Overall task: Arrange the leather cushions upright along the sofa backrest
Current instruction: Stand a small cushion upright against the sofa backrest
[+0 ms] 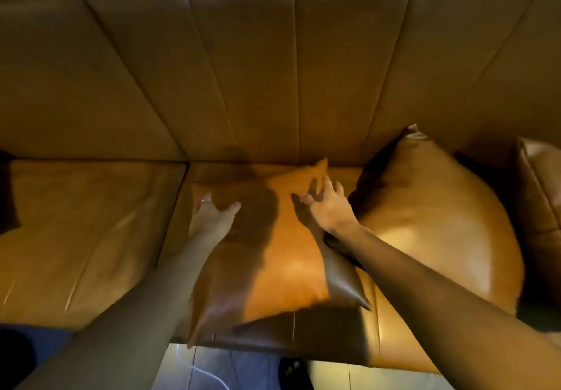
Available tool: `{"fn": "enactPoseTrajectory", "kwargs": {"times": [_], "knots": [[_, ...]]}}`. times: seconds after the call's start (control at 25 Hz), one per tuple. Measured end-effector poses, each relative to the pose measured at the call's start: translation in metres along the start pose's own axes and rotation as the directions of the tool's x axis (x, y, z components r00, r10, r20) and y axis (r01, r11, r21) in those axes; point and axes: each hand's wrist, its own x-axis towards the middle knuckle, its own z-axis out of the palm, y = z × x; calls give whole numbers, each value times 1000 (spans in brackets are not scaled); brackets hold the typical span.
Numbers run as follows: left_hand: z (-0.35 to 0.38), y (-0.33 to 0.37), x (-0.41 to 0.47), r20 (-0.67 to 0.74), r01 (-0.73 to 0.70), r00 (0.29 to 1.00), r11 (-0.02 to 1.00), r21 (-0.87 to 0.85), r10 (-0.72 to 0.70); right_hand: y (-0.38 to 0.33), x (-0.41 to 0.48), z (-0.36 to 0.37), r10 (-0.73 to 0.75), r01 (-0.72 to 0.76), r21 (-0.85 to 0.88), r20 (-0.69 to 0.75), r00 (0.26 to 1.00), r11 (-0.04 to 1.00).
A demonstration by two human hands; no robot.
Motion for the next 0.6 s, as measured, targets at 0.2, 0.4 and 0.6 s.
{"fn": "enactPoseTrajectory", "kwargs": {"times": [0.2,0.4,0.6], "knots": [[11,-42,33,127,189,978,962,-197,-166,25,29,32,231,-244,104,128,965,964],[16,-54,48,135,307,952,866,-396,-276,27,49,48,316,-340,312,126,940,887],[9,-48,53,211,333,940,846,-415,-267,14,45,32,349,-339,426,56,935,839]]}}
